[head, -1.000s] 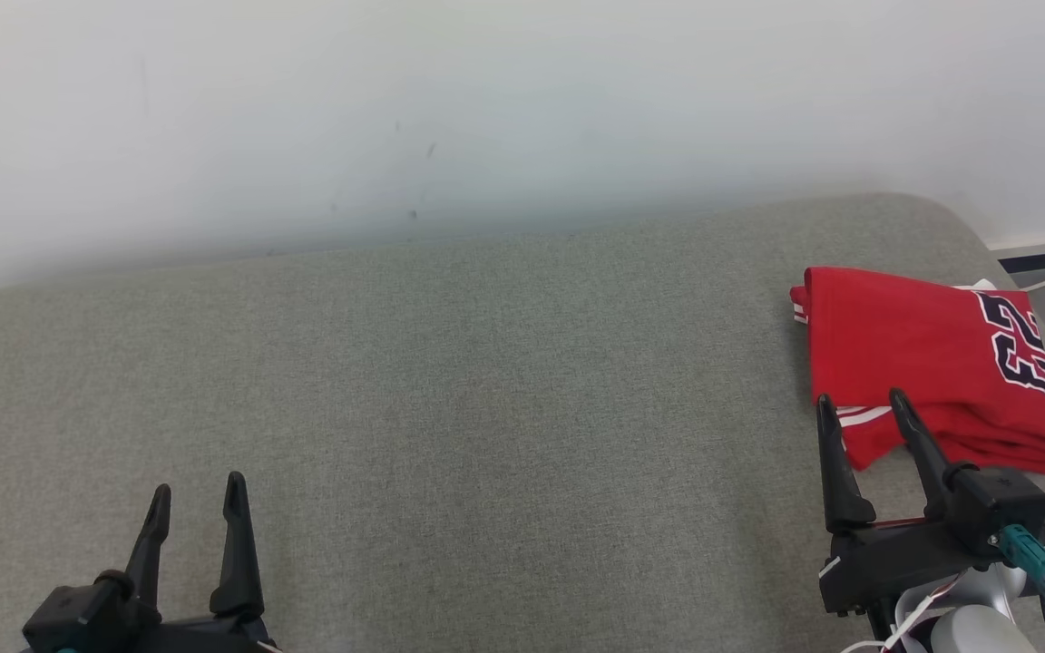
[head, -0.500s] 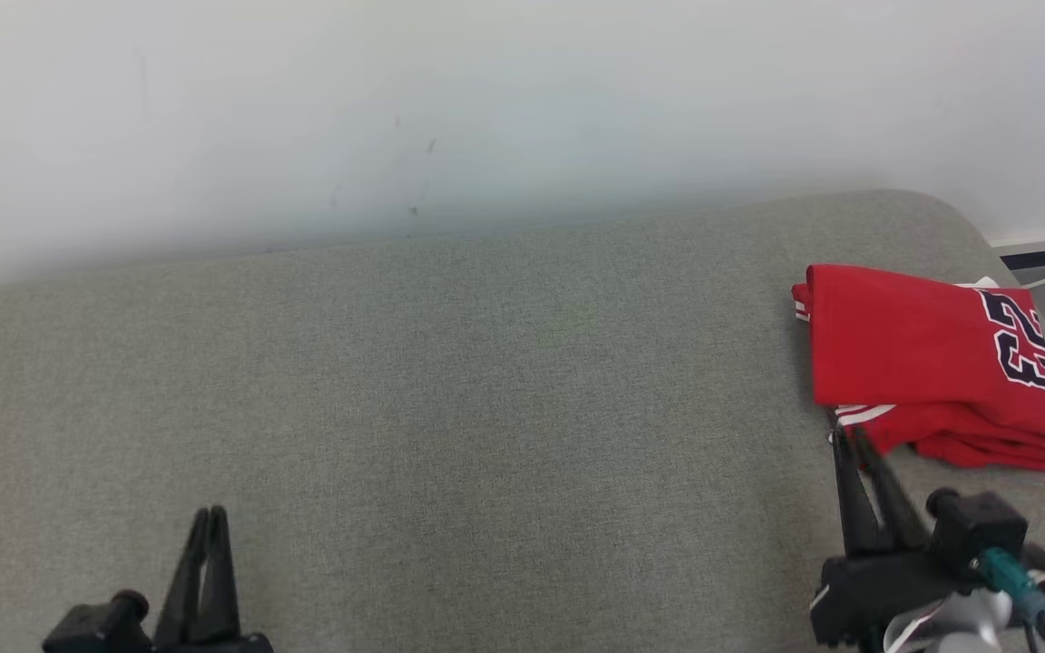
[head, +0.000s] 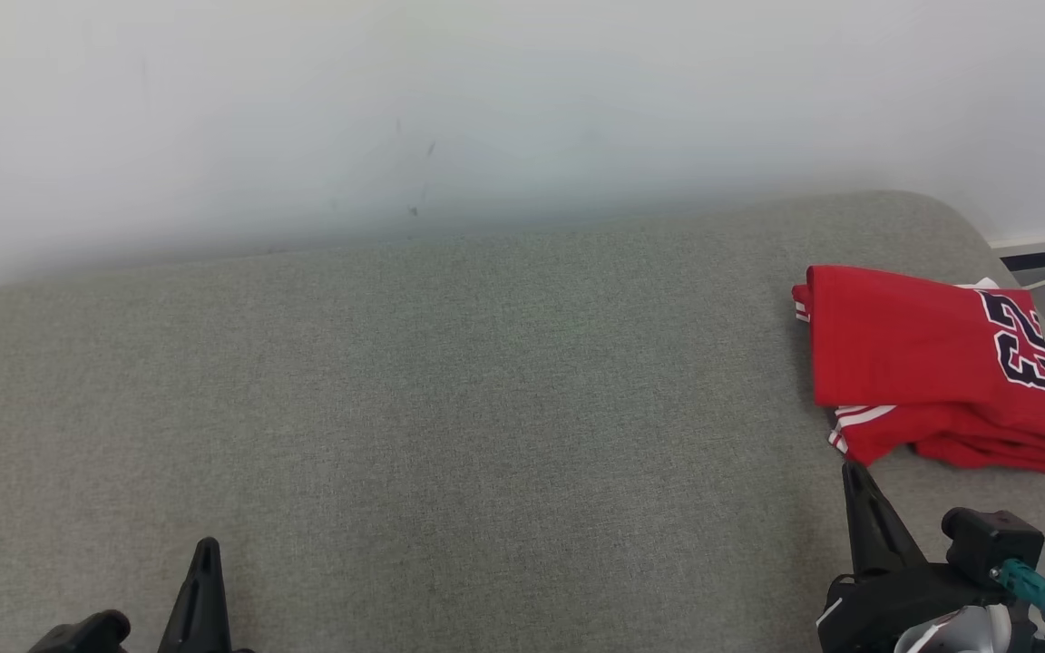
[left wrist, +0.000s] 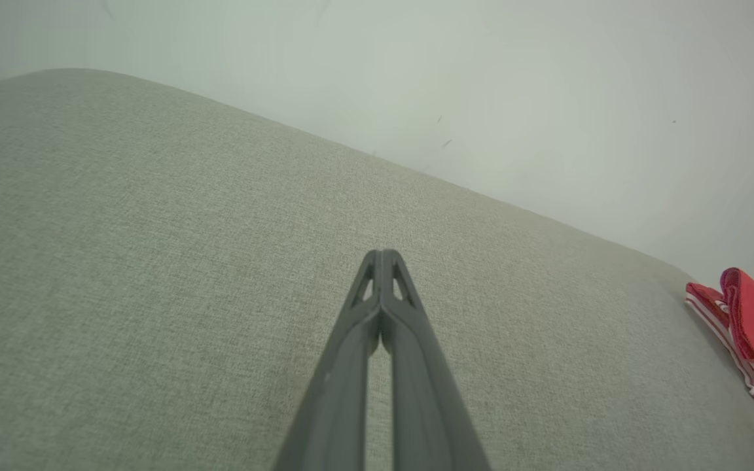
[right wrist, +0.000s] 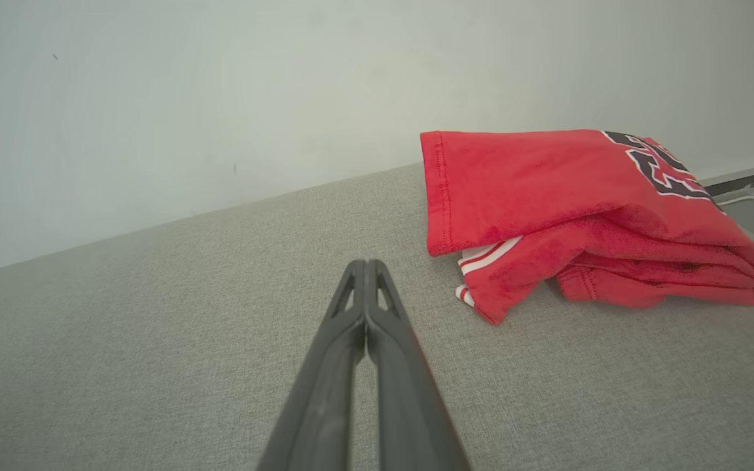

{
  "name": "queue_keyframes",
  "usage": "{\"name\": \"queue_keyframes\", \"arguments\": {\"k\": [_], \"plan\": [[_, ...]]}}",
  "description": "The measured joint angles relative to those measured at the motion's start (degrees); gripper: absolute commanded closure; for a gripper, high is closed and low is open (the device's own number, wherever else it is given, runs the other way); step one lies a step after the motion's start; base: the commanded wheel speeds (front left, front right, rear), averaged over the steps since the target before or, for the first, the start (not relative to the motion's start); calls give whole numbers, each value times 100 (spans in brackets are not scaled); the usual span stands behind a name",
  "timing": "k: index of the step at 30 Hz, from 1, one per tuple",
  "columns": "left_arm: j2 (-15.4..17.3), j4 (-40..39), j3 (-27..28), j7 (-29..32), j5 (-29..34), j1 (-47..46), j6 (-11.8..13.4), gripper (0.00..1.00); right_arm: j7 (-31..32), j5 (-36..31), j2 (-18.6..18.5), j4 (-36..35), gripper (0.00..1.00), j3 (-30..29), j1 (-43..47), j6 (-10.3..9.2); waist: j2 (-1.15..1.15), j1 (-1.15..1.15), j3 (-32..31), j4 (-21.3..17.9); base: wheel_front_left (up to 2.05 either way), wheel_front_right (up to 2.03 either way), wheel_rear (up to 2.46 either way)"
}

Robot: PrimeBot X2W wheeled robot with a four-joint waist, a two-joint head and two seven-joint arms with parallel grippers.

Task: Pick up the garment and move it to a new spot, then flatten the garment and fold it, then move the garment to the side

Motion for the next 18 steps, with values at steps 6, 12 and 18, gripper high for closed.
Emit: {"name": "queue_keyframes", "arguments": {"k": [6,12,18], "plan": [[-13,54,86,98,-385,-22,-90,100,80,393,35,37,100,-90,-10,65,0,0,-4,2,0,0,0],[-40,110,165,215,-895,-75,-144,100,208,887,68,68,100,-194,-19,152,0,0,-8,5,0,0,0],[-51,172,265,320,-1381,-107,-244,100,332,1344,103,100,100,-298,-32,223,0,0,-12,7,0,0,0]]}}
